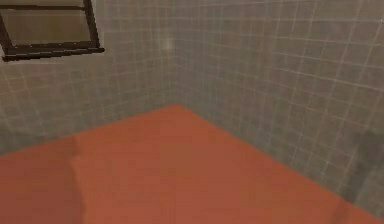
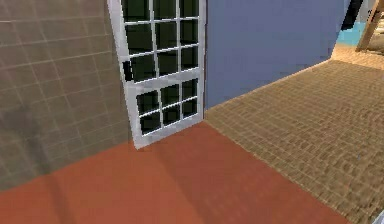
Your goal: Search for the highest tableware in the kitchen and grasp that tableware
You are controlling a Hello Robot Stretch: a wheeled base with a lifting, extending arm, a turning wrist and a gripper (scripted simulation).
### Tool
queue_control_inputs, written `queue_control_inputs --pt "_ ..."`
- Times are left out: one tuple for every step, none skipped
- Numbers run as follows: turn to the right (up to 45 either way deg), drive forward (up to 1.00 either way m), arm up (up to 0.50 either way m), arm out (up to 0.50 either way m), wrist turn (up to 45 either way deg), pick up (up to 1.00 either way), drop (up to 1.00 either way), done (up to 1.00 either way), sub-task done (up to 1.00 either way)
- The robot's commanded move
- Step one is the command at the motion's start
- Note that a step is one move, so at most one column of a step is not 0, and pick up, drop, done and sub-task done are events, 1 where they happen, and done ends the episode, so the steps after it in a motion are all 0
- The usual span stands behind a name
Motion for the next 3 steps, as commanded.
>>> queue_control_inputs --pt "45.0 0.0 0.0 0.0 0.0 0.0 0.0 0.0 0.0" --pt "39.0 0.0 0.0 0.0 0.0 0.0 0.0 0.0 0.0" --pt "0.0 0.55 0.0 0.0 0.0 0.0 0.0 0.0 0.0"
